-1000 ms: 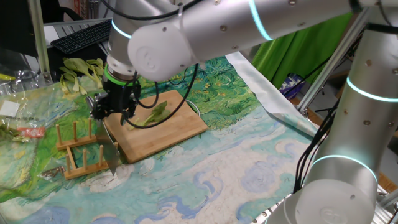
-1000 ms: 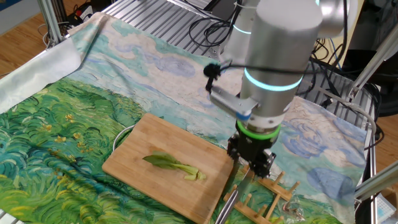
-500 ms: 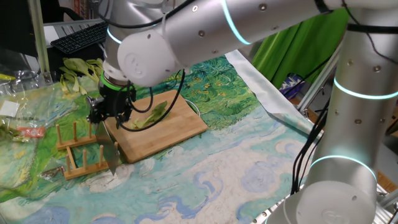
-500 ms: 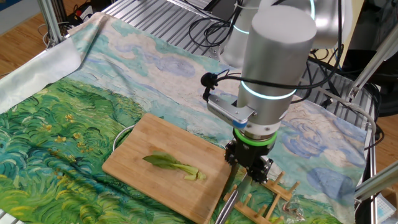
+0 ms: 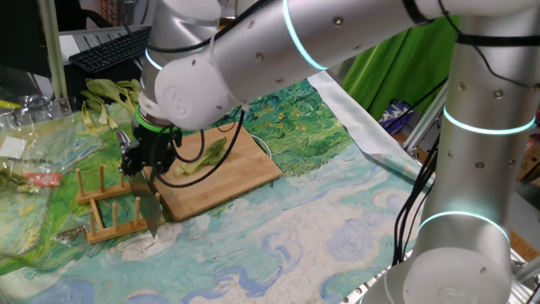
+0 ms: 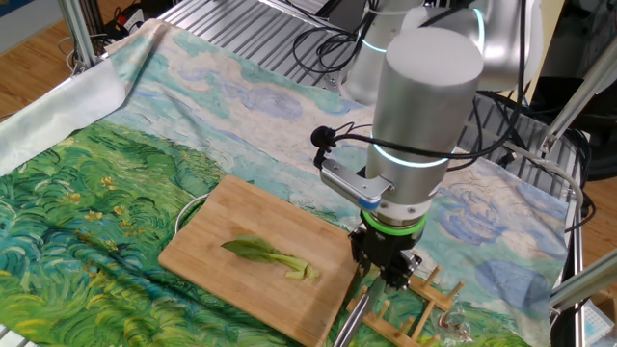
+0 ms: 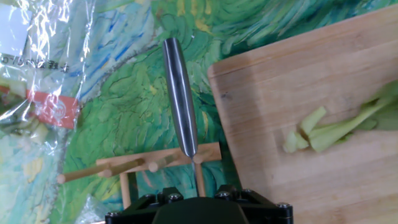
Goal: Chop the pakchoi
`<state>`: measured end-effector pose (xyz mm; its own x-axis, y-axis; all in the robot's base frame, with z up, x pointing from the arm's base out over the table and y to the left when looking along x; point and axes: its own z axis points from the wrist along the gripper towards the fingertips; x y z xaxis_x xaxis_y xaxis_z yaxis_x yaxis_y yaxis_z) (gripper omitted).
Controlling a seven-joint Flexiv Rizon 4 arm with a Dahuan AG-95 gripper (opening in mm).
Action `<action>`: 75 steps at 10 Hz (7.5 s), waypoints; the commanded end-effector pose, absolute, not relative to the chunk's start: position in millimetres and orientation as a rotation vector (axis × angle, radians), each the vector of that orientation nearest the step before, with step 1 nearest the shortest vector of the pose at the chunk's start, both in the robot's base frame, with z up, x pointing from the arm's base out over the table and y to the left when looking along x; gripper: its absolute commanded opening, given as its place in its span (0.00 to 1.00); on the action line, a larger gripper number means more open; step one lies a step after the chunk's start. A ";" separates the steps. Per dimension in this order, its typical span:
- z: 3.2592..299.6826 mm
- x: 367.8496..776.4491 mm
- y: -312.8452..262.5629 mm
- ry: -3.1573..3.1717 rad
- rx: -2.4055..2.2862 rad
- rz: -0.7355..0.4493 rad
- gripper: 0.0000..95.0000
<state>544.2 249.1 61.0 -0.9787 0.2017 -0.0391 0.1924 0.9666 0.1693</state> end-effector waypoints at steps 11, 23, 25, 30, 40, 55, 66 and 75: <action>44.2 548.1 257.8 3.050 0.287 0.262 0.20; 44.3 548.1 257.8 3.102 0.304 0.254 0.40; 44.3 548.1 257.8 3.097 0.310 0.254 0.40; 28.2 547.3 261.2 3.096 0.309 0.254 0.20; 31.6 544.4 265.1 3.089 0.302 0.246 0.00; 111.0 546.1 255.1 3.096 0.277 0.117 0.00; 149.6 579.1 191.4 3.166 0.018 0.095 0.00; 116.0 593.5 132.2 3.128 -0.162 0.085 0.00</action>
